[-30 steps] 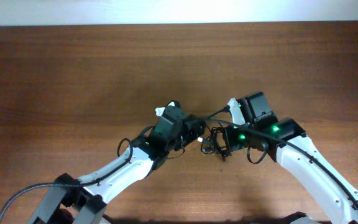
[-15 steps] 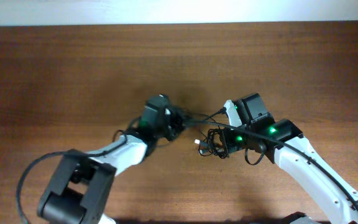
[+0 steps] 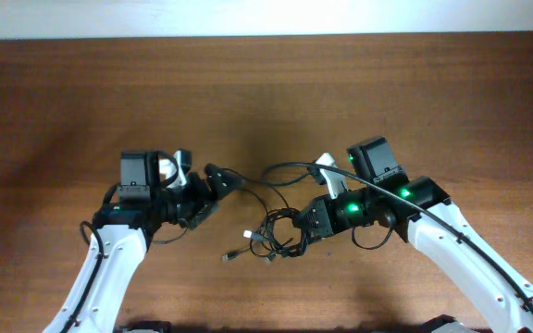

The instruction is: Untangle cables

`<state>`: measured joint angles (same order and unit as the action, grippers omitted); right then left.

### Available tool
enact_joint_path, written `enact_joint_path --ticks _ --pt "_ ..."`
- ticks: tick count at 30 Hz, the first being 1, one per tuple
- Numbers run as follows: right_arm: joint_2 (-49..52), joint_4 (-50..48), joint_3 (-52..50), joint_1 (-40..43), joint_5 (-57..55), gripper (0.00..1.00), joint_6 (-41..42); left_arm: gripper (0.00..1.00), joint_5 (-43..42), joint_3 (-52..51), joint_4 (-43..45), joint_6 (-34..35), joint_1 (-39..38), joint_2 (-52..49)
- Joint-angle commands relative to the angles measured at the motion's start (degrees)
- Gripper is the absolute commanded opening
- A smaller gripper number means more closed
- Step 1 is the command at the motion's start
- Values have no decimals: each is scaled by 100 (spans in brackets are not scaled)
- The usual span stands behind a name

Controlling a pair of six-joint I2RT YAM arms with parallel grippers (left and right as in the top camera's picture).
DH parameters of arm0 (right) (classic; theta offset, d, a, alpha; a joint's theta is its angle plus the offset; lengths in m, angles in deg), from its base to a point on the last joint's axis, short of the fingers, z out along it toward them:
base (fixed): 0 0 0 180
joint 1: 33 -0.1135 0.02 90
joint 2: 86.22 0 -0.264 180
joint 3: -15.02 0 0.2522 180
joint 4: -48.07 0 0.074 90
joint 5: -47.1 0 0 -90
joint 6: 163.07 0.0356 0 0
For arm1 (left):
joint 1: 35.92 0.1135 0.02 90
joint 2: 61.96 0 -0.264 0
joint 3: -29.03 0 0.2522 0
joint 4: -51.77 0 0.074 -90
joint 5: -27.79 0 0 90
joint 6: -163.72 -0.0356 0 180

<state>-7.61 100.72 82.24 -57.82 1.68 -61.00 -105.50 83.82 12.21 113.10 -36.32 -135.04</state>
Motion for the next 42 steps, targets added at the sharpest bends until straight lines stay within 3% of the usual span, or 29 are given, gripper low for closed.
enact_joint_path --ticks 1,3,4,5,6,8,9,10,12,13,14,16,18,20,21,24,26,27,28,32,33,35,36,38,39,40,42 --pt "4 -57 63 -17 883 4 -293 99 -1141 37 219 -2365 -603 4" --pt "4 -168 61 -20 1832 4 -291 97 -1143 37 420 -3115 -1207 4" --pt "4 -173 61 -20 2017 4 -289 84 -1141 37 586 -3595 -1606 4" --pt "4 -173 61 -20 2133 4 -289 67 -1141 37 595 -3858 -1775 2" --pt "4 -184 61 -20 2253 4 -289 34 -1139 37 595 -4183 -1912 2" --pt "4 -186 63 -17 2225 4 -289 0 -1139 35 579 -4251 -1941 2" --pt "4 -208 63 -17 2199 4 -286 0 -1139 37 560 -4253 -1943 2" --pt "4 -223 61 -17 2002 4 -284 19 -1137 37 551 -4253 -1941 2" --pt "4 -225 61 79 1460 4 -262 87 -317 37 243 -4247 -1921 2" --pt "4 -227 61 188 1285 4 -260 99 52 37 44 -4245 -1856 2" --pt "4 -229 63 369 1165 4 -262 99 260 37 -175 -4214 -1635 4" --pt "96 -162 61 577 1067 4 -109 99 2 37 302 -3239 -984 4" --pt "160 -173 61 577 702 4 107 99 -2199 37 1716 -3126 -511 4" --pt "160 -179 61 577 780 4 105 100 -2402 35 1698 -3342 -487 2" --pt "160 -177 61 577 970 4 105 93 -2404 35 1211 -4013 -564 2" --pt "160 -181 61 577 1641 4 103 90 -2393 33 101 -5442 -780 2" --pt "160 -184 61 577 2391 4 101 88 -2295 26 87 -5471 -787 2" --pt "160 -184 61 577 2492 4 98 77 -2297 26 87 -5471 -787 2" --pt "160 -188 61 577 2551 4 101 73 -2319 26 85 -5469 -787 2" --pt "160 -306 61 577 2920 4 103 68 -2588 26 92 -5471 -1141 2" --pt "160 -378 61 577 2918 4 103 50 -2594 26 109 -5471 -1270 2" --pt "160 -520 61 577 2850 4 101 5 -2590 26 127 -5466 -1320 2" --pt "160 -579 61 577 2354 7 101 0 -2568 26 157 -5276 -1274 2" --pt "160 -577 61 577 520 26 103 0 -1993 26 219 -4186 -986 2" --pt "160 -573 61 577 52 49 103 0 -1384 26 214 -3314 -782 2" --pt "160 -573 61 577 -223 63 105 0 -960 26 225 -2210 -503 2" --pt "157 -562 61 577 -251 61 118 0 -962 26 380 -1729 -299 2"
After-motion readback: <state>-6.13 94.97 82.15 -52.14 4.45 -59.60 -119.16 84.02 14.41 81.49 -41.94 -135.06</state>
